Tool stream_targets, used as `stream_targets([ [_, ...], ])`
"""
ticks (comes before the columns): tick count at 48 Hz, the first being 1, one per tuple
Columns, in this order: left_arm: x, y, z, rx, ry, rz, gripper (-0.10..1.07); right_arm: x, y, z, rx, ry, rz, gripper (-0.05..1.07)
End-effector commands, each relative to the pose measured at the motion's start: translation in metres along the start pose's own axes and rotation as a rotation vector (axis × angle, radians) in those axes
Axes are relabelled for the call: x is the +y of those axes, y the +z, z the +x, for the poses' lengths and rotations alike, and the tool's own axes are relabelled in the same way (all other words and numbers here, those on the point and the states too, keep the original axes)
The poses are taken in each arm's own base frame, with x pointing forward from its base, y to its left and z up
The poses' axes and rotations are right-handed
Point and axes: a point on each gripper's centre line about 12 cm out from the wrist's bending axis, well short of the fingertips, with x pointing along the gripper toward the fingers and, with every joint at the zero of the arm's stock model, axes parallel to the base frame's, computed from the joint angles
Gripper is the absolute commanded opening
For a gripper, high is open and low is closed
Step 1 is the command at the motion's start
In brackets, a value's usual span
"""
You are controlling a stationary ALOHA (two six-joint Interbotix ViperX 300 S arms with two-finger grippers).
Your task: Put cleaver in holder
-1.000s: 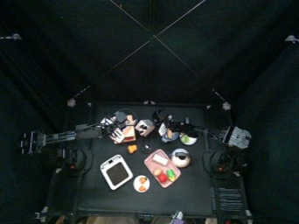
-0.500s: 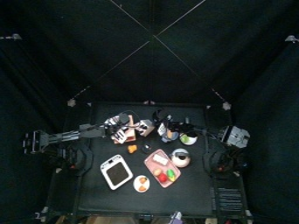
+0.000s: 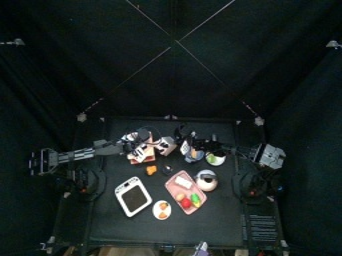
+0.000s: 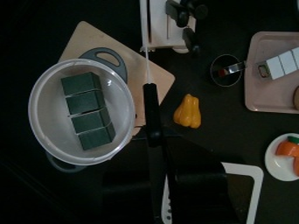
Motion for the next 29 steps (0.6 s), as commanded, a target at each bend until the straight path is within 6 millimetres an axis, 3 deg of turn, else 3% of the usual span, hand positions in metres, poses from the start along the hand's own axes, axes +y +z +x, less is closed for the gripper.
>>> stream_targets([
  [1, 0.001, 0.009, -0.009, -0.041, -0.015, -0.012, 0.15, 0.005, 0.015, -0.004, -0.041, 0.015, -0.007, 0.39],
  [29, 0.000, 0.016, -0.016, -0.070, -0.028, -0.016, 0.15, 0.004, 0.015, -0.003, -0.040, 0.014, -0.006, 0.39],
])
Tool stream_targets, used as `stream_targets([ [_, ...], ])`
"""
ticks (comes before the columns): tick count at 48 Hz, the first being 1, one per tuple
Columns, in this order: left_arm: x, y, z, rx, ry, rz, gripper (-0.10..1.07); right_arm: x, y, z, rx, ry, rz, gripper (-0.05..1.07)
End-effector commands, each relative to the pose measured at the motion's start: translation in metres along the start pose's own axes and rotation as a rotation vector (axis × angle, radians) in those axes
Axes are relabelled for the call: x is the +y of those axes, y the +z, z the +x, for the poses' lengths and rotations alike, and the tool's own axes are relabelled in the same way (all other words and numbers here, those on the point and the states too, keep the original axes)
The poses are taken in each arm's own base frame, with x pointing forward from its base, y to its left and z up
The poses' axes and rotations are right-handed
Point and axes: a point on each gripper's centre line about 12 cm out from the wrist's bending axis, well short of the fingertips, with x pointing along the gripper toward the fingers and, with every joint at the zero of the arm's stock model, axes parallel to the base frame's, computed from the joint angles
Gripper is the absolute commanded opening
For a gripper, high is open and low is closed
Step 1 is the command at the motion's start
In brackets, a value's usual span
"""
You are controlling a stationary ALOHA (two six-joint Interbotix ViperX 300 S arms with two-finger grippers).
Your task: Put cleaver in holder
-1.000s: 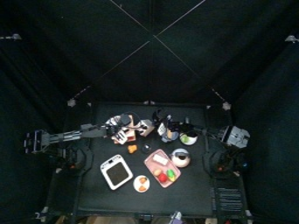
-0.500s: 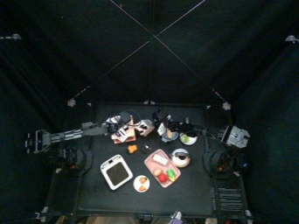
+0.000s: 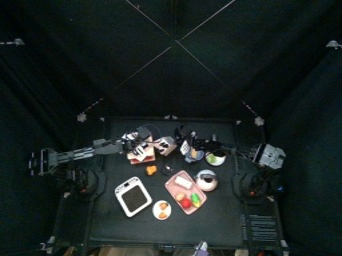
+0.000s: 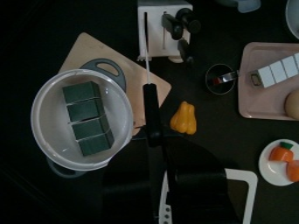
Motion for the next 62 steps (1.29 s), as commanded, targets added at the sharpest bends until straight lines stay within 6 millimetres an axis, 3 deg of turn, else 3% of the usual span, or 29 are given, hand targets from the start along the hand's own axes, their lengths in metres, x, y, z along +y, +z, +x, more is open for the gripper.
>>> stream_targets([
  [1, 0.000, 0.008, -0.009, -0.035, -0.010, -0.006, 0.15, 0.004, 0.015, -0.003, -0.040, 0.012, -0.006, 0.39],
  [37, 0.004, 0.010, 0.002, -0.010, 0.008, 0.027, 0.15, 0.006, 0.019, 0.002, -0.049, 0.022, 0.003, 0.39],
  [62, 0.006, 0.020, 0.009, -0.004, 0.020, 0.012, 0.16, 0.004, 0.020, 0.016, -0.041, 0.022, 0.004, 0.39],
])
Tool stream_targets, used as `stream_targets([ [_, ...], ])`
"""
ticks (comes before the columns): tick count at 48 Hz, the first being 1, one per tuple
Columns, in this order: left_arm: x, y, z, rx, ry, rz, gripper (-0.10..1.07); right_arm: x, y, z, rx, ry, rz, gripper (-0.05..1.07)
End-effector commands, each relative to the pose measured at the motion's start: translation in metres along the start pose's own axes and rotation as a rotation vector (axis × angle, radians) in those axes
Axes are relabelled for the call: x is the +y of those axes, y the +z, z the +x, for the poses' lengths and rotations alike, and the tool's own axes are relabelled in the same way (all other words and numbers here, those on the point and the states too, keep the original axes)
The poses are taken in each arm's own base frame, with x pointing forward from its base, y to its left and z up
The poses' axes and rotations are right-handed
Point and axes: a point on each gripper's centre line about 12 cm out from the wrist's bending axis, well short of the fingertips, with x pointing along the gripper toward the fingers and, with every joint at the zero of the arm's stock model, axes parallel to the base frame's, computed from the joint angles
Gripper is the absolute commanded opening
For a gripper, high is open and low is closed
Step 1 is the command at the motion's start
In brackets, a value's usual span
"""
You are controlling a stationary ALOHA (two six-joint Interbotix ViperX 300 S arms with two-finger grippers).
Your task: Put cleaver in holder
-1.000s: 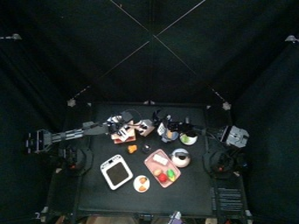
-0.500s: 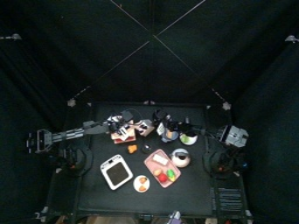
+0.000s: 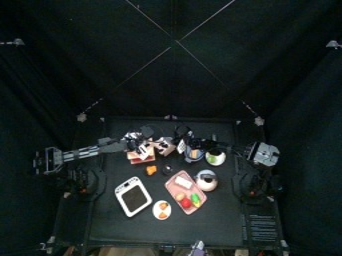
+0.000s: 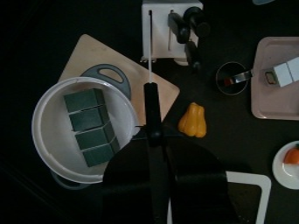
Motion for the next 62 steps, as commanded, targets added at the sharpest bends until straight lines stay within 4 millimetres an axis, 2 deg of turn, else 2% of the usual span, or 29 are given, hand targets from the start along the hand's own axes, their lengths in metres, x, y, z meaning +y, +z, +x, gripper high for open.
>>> stream_targets([
  [1, 0.003, 0.013, -0.013, -0.049, -0.011, -0.020, 0.16, 0.005, 0.016, -0.005, -0.042, 0.013, -0.005, 0.39],
  [20, -0.002, 0.025, -0.009, 0.020, -0.117, -0.027, 0.16, 0.005, 0.015, -0.005, -0.040, 0.015, -0.008, 0.39],
  [42, 0.006, 0.042, 0.006, 0.061, -0.072, -0.043, 0.19, 0.005, 0.016, -0.005, -0.042, 0.015, -0.010, 0.39],
  [49, 0.007, 0.044, 0.013, 0.072, -0.066, -0.045, 0.29, 0.005, 0.016, -0.005, -0.042, 0.015, -0.010, 0.39],
  [62, 0.006, 0.046, 0.026, 0.100, -0.053, -0.045, 0.60, 0.005, 0.014, -0.005, -0.039, 0.014, -0.010, 0.39],
])
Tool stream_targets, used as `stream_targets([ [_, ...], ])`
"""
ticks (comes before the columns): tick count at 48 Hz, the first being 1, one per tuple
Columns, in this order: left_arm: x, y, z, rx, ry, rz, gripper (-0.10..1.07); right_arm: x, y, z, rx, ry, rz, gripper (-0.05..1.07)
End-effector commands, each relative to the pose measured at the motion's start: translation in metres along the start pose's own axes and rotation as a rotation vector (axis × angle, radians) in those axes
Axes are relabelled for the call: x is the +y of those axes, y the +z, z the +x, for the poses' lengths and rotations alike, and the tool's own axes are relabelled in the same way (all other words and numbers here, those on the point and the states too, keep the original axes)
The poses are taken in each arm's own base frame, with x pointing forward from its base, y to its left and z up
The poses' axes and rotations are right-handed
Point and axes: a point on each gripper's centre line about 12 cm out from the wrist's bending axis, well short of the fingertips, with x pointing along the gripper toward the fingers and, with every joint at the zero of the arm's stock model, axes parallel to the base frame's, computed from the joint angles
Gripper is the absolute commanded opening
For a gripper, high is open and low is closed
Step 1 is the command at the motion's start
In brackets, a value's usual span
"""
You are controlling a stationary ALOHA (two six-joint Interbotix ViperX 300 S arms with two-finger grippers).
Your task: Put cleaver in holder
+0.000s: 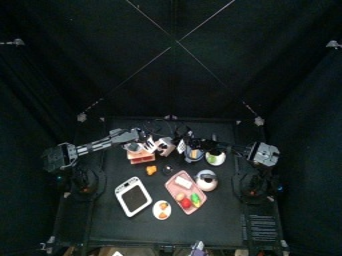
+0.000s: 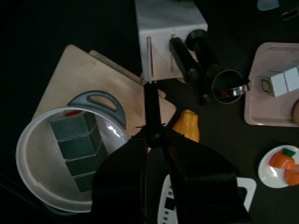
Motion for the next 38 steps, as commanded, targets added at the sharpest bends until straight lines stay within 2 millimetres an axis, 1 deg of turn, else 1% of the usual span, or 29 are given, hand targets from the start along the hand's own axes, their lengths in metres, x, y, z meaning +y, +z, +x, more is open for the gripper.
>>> stream_targets([
  [1, 0.001, 0.009, -0.010, -0.041, -0.003, -0.007, 0.63, 0.005, 0.014, -0.005, -0.039, 0.014, -0.005, 0.39],
  [2, 0.001, 0.009, -0.010, -0.042, 0.000, -0.003, 0.66, 0.005, 0.015, -0.006, -0.041, 0.014, -0.005, 0.39],
  [6, 0.002, 0.011, -0.010, -0.051, 0.011, 0.001, 0.73, 0.005, 0.015, -0.006, -0.041, 0.014, -0.007, 0.39],
  [10, 0.002, 0.014, -0.011, -0.069, 0.010, 0.003, 0.77, 0.005, 0.014, -0.006, -0.039, 0.014, -0.005, 0.39],
  [22, 0.001, 0.022, -0.019, -0.135, -0.005, 0.000, 0.77, 0.004, 0.013, -0.006, -0.037, 0.013, -0.005, 0.39],
  [38, 0.000, 0.022, -0.018, -0.141, -0.009, 0.006, 0.77, 0.004, 0.012, -0.006, -0.034, 0.012, -0.004, 0.39],
])
